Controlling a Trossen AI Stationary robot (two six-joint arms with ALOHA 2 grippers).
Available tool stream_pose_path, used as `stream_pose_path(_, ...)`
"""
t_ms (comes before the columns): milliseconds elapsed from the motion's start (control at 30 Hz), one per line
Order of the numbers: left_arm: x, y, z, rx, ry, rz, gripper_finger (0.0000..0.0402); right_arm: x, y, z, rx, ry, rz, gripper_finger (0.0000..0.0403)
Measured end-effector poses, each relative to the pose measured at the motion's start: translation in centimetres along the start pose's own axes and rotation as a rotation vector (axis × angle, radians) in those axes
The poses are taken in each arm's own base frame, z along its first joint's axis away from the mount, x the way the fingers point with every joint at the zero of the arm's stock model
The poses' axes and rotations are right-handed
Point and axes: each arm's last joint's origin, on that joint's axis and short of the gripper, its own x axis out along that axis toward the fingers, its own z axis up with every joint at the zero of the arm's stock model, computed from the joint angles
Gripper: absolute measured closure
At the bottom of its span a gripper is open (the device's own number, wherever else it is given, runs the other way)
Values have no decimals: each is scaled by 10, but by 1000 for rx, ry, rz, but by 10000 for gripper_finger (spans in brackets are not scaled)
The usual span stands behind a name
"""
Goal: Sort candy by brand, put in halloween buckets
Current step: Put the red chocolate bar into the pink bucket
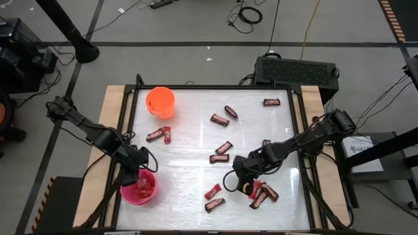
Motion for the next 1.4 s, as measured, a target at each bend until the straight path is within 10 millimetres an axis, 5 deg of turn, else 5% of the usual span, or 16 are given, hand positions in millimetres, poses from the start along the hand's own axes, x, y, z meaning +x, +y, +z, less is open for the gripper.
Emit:
stream_pose_path(167,0,-6,7,173,-86,-42,240,1,2,-8,170,27,-23,257)
stream_pose_path(467,-13,-10,45,471,-539,81,240,0,-3,-21,799,67,-159,257)
stream_pose_path(933,-18,9,86,513,-638,90,240,8,17,-52,981,35,-182,256)
stream_pose_path(1400,-15,19,103,541,-632,49,240,63,20,-59,1087,22,-298,256)
